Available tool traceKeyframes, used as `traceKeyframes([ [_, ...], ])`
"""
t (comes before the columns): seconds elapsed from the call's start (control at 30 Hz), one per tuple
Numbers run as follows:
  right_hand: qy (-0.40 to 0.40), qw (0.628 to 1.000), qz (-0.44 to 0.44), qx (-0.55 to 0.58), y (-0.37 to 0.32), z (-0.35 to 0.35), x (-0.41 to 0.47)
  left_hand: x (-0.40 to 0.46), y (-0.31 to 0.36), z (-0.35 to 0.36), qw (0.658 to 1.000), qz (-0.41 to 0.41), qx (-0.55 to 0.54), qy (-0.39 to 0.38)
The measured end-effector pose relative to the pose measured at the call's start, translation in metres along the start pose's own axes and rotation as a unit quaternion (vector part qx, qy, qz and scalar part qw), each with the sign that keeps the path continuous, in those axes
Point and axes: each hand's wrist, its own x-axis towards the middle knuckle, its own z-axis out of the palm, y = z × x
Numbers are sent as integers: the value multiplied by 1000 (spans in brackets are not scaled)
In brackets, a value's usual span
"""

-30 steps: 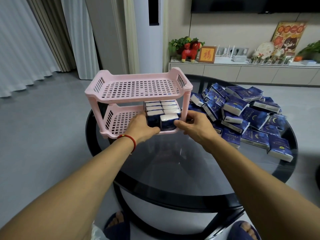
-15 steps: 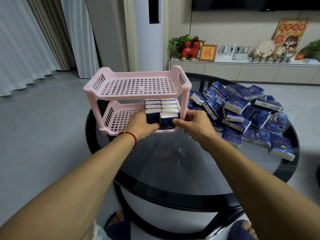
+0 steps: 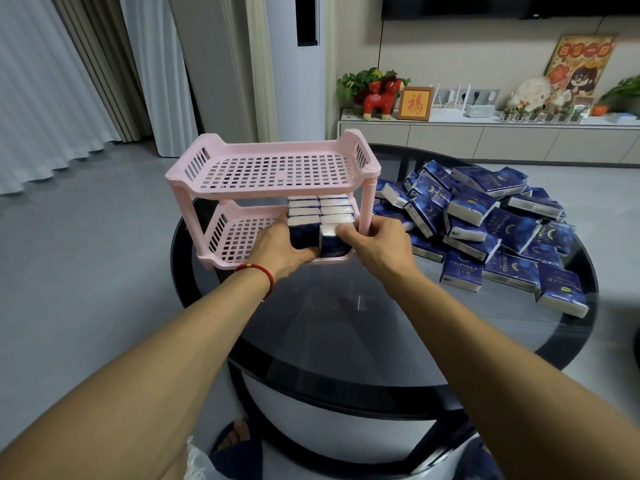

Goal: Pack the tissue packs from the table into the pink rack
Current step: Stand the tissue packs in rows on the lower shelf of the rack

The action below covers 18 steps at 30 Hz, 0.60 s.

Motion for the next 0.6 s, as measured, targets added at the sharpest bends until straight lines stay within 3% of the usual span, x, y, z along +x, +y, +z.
traceKeyframes([
  [0.2,10,1000,-17,-23,-1,-18,-4,0,-1,-2,1000,-19,-20,-6],
  [0.33,115,984,-73,-116,11,-57,-2,-5,3,-8,999,-27,-24,-14],
  [0.43,194,934,-116,-276,29,-97,2,-17,3,-13,998,-41,44,-15],
  [0.5,189,897,-83,-392,38,-119,6,-26,2,-16,995,-44,90,-21],
  [0.6,134,893,-38,-429,48,-130,11,-44,8,-23,981,-52,182,-50],
])
